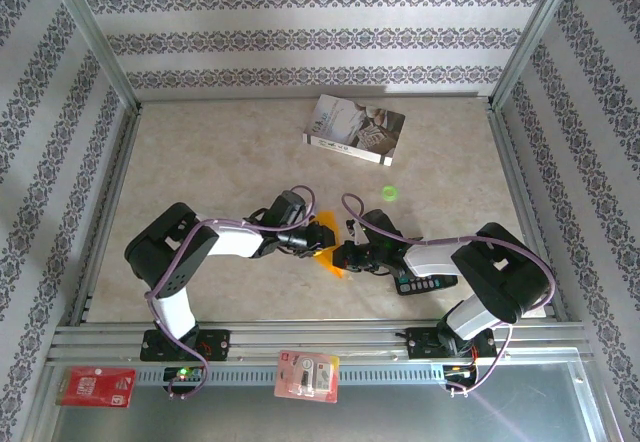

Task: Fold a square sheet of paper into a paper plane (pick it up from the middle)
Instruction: Fourth fold the wing at the center of the table.

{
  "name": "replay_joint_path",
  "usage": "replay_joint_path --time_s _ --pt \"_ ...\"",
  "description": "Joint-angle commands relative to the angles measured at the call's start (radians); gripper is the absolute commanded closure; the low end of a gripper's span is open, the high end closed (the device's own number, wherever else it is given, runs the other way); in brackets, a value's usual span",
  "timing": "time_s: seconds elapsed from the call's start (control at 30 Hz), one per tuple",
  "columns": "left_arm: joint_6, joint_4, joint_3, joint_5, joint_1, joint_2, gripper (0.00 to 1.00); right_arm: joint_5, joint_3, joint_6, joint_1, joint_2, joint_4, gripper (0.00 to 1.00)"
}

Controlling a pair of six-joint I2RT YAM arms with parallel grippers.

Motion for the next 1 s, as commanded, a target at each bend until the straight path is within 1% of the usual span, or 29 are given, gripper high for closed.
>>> replay_joint_path --time_s 0.0,0.27,0.6,0.97 --pt "-0.011 0.050 -0.004 0.007 -0.013 0.034 0.76 0.035 -0.040 0.005 -0.002 0.038 -0.072 0.97" --pt "0.011 0.007 0.005 -0.018 -0.013 0.075 0.77 0.016 -0.029 0.006 -0.005 0.013 -0.074 0.95" --pt "0.030 -0.017 0.007 -0.034 -0.013 0.078 0.76 -0.038 -0.001 0.027 -0.002 -0.095 -0.089 0.91" --pt "0.034 -0.020 0.008 -0.034 -0.013 0.072 0.76 -0.003 -0.056 0.025 0.004 -0.036 -0.054 0.93"
